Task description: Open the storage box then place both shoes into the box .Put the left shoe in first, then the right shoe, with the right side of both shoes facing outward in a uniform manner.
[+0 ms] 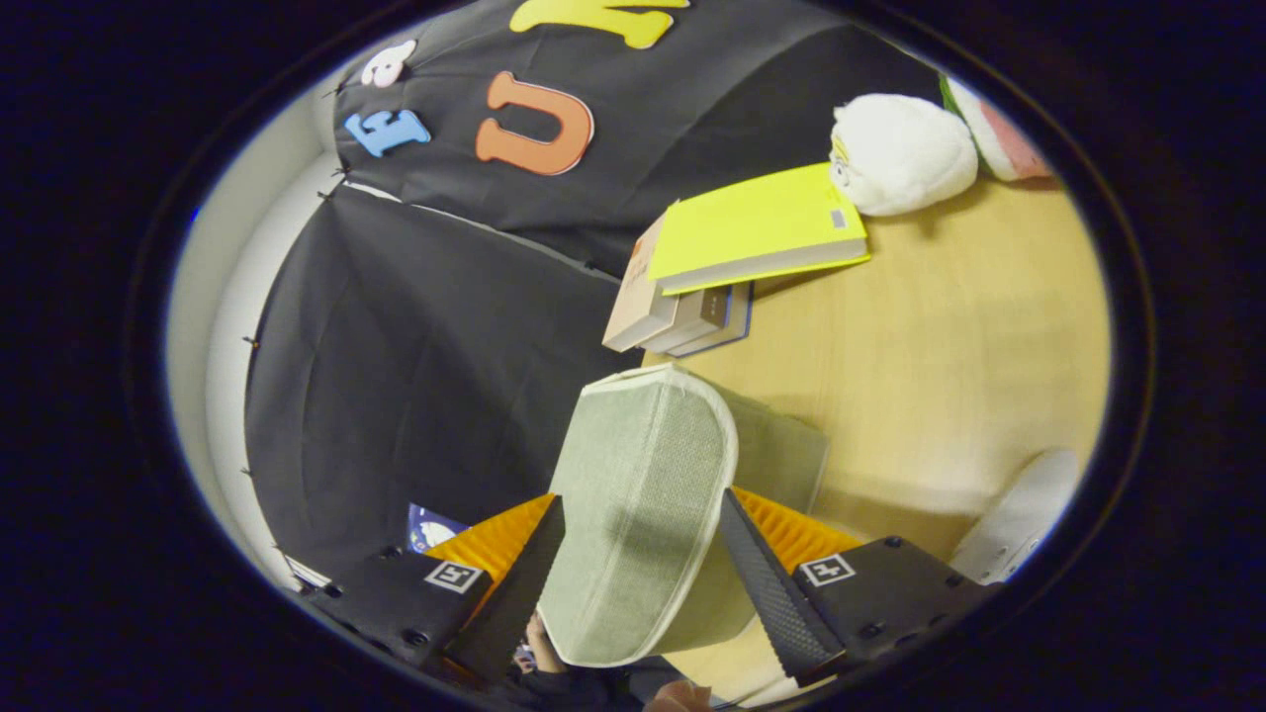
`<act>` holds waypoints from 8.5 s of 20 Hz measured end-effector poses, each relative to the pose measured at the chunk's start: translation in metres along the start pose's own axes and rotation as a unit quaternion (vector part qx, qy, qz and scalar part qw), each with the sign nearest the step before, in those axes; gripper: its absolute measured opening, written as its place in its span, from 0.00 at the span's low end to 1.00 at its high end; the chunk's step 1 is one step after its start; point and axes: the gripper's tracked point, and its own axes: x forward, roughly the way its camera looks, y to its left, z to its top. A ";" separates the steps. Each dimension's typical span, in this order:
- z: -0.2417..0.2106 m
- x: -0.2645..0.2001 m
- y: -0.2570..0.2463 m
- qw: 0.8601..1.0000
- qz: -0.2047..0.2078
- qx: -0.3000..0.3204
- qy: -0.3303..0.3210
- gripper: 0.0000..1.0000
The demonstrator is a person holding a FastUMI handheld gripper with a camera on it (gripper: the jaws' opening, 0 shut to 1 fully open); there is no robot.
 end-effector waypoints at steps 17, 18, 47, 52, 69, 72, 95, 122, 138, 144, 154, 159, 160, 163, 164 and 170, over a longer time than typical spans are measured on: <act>-0.007 -0.013 -0.009 0.990 0.053 0.114 0.063 0.41; -0.005 -0.017 -0.008 0.991 0.051 0.113 0.057 0.35; 0.033 0.091 0.229 0.996 0.059 0.043 -0.060 0.09; 0.026 0.136 0.230 0.998 0.000 0.030 -0.056 0.79; 0.009 -0.005 0.086 0.941 -0.316 -0.067 -0.099 1.00; 0.001 -0.052 0.055 0.923 -0.363 -0.067 -0.111 1.00; -0.121 -0.162 -0.181 0.865 -0.492 0.036 0.091 0.85; -0.071 -0.093 0.029 0.948 -0.311 -0.014 -0.064 0.06; -0.067 0.106 0.056 0.933 -0.359 -0.035 0.002 0.06; -0.085 0.154 -0.002 0.912 -0.406 0.023 0.050 0.06; -0.064 0.139 0.030 0.926 -0.377 -0.012 -0.003 0.68; -0.043 0.074 0.075 0.927 -0.360 -0.073 -0.070 1.00; -0.040 0.059 0.079 0.925 -0.361 -0.079 -0.083 1.00; -0.032 0.011 0.070 0.915 -0.375 -0.097 -0.113 1.00; -0.032 -0.006 0.061 0.911 -0.384 -0.093 -0.116 1.00; -0.043 -0.116 -0.018 0.877 -0.463 -0.056 -0.112 1.00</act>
